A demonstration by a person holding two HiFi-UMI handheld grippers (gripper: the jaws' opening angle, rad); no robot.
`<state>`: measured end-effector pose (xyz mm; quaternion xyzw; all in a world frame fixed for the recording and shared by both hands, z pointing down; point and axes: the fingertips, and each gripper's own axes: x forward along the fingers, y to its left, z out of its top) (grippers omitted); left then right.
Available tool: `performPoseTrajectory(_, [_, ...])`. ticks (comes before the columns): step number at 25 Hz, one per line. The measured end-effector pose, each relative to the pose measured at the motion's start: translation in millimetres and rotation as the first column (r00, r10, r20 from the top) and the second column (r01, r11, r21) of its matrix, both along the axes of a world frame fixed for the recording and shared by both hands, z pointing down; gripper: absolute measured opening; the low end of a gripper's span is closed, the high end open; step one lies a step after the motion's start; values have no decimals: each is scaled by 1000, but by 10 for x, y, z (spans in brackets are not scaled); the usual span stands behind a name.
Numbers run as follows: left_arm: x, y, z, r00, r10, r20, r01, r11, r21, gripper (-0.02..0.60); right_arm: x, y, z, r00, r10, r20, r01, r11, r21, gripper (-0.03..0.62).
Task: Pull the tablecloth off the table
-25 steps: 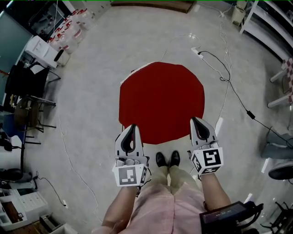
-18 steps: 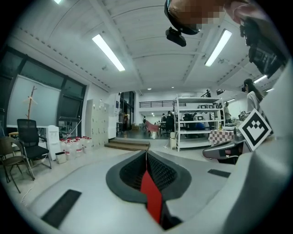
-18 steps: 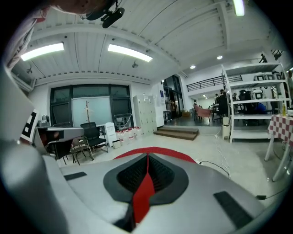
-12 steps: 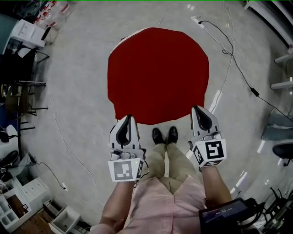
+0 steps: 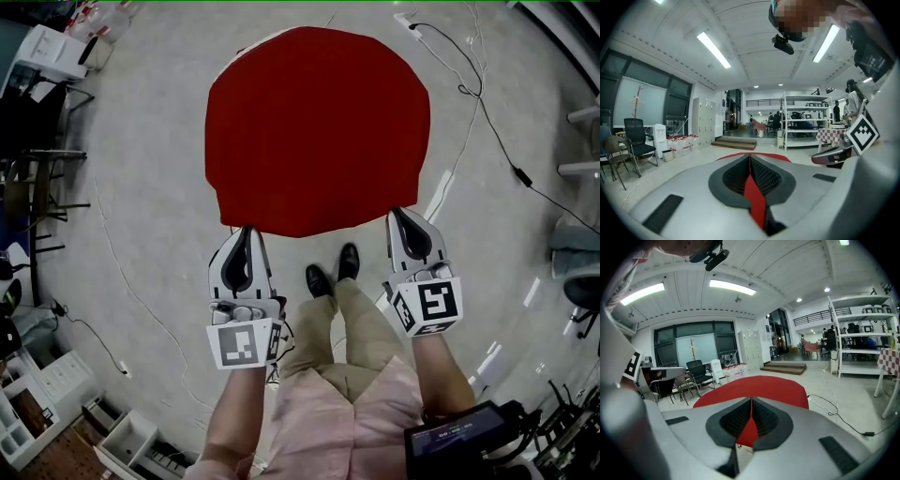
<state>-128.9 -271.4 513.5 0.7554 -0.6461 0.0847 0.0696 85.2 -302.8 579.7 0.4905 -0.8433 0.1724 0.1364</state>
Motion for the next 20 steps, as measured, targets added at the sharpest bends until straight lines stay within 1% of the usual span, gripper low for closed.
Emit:
performPoseTrajectory(4, [-12,-14,-13,1000,-8,-5,9,1000,9,28,35,27,-36,1000,-13,-15,13,1000,6,20])
performPoseTrajectory(6, [-49,-15,73,1000,-11,-10,11,1000,8,28,15,31,27,1000,-14,-24,14,1000,9,20])
performPoseTrajectory(11, [-135,238,678,1000,-9,-15,9,1000,-3,28,-58,286,588,1000,-8,-29,8,1000,13,20])
performPoseTrajectory(15, [-147,348,974,1000,-15,-25,14,1000,-12,28,-36,369,898,999,9,-32,-9,1000,4,20])
performPoseTrajectory(20, [-129,449,1377,999,-25,-27,25,999,-29,28,52,456,1344,998,-1,-70,0,1000,-5,20])
